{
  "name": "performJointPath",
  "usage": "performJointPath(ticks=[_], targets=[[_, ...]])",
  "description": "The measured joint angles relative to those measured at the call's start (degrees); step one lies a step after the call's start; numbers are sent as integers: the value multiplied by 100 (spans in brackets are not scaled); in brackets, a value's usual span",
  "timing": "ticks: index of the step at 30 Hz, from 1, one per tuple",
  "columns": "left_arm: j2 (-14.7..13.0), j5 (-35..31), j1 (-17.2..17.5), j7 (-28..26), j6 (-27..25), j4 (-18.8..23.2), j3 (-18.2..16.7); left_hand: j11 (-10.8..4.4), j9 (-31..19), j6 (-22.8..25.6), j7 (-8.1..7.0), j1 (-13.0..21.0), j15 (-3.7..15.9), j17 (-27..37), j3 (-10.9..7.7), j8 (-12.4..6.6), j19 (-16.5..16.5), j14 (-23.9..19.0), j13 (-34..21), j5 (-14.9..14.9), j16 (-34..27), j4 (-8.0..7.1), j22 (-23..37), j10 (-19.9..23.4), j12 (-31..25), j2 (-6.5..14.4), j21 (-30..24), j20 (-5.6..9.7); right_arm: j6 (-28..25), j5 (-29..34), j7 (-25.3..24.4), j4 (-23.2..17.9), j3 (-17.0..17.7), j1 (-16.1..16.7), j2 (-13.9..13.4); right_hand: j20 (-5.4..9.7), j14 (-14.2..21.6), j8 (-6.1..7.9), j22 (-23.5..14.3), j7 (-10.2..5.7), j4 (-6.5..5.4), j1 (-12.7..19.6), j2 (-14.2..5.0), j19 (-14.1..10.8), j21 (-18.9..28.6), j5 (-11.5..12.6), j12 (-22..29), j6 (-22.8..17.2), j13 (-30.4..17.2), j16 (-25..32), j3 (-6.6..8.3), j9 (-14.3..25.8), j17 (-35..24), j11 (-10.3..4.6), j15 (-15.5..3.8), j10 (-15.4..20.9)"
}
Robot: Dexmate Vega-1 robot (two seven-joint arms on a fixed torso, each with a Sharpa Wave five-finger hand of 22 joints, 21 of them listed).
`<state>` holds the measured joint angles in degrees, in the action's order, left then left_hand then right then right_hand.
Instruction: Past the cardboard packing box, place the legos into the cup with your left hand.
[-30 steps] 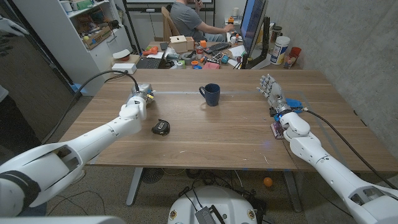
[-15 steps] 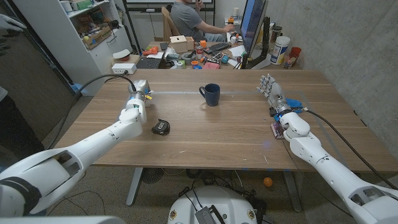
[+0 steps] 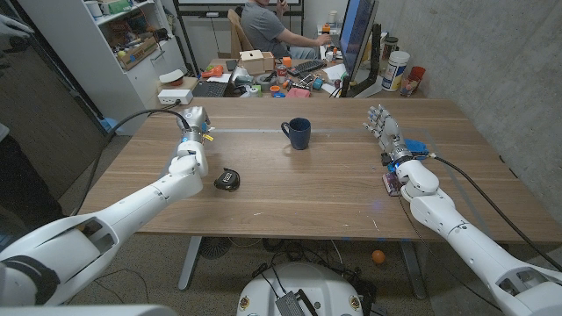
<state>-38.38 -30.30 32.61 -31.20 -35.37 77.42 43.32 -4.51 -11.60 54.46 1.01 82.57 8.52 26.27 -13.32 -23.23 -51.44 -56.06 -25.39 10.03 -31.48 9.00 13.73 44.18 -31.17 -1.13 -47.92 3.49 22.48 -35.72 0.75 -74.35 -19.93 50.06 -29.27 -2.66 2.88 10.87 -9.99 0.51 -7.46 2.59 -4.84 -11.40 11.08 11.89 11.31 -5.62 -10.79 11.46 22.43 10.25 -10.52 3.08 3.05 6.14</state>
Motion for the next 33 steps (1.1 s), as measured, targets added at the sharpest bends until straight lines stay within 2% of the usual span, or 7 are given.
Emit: performJointPath(ticks=[11, 17, 18, 27, 31, 33], targets=[[16, 226, 84, -425, 158, 145, -265, 0, 0, 31, -31, 17, -2, 50, 8, 44, 0, -58, -76, 0, 79, -8, 0, 0, 0, -17, -134, 0, 24, 20, -51, -158, 27, 121, -49, 0, 0, 0, 0, 0, -6, -24, 24, 0, 0, 0, 0, 0, 0, 0, -6, 0, 0, 0, 0, 0], [22, 233, 96, -438, 166, 180, -359, 0, 0, 61, -61, 38, -2, 73, -7, 89, 0, -59, -107, 0, 93, 6, -3, 0, 0, -38, -198, 0, 33, 27, -78, -164, 28, 125, -51, 0, 0, 0, 0, 0, -6, -31, 31, 0, 0, 22, 0, 0, 1, 0, -6, 0, 0, 0, 0, 0], [24, 332, 96, -579, 259, 187, -378, 0, 0, 61, -61, 39, -2, 81, -11, 89, 0, -59, -107, 0, 118, 10, -3, 0, 0, -38, -208, 0, 37, 28, -83, -237, 41, 183, -71, 0, -1, 0, 0, 0, -6, -31, 31, 0, 0, 22, 0, 0, 1, 0, -6, 0, 0, 0, 0, -1], [69, 459, 79, -778, 402, 216, -510, 0, -27, 61, -61, 38, 25, 105, -11, 129, 0, -97, -160, 0, 159, 10, -5, 0, 0, -38, -302, 0, 74, 39, -124, -336, 76, 277, -102, 0, -1, 0, 0, 0, -6, -31, 31, 0, 0, 22, 0, 0, 1, 0, -6, 0, 0, 0, 0, -1], [106, 500, 48, -859, 467, 219, -550, 0, -27, 61, -61, 38, 25, 125, -11, 129, 0, -98, -185, 0, 166, 10, -3, 0, 0, -38, -345, 0, 90, 41, -131, -357, 86, 304, -108, 0, -1, 0, 0, -21, -29, -30, 31, 0, 0, 22, 0, -21, 1, 0, -29, 0, 0, 0, 0, -1], [127, 511, 31, -890, 484, 219, -567, 0, -27, 61, -61, 38, 25, 131, -11, 168, 0, -98, -203, 0, 167, 10, -2, 0, 0, -38, -384, 0, 98, 41, -136, -363, 90, 315, -110, 0, -1, 0, 0, -21, -5, -30, 31, 0, 0, 22, 0, -21, 1, 0, -54, 0, 0, 0, 0, -1]])
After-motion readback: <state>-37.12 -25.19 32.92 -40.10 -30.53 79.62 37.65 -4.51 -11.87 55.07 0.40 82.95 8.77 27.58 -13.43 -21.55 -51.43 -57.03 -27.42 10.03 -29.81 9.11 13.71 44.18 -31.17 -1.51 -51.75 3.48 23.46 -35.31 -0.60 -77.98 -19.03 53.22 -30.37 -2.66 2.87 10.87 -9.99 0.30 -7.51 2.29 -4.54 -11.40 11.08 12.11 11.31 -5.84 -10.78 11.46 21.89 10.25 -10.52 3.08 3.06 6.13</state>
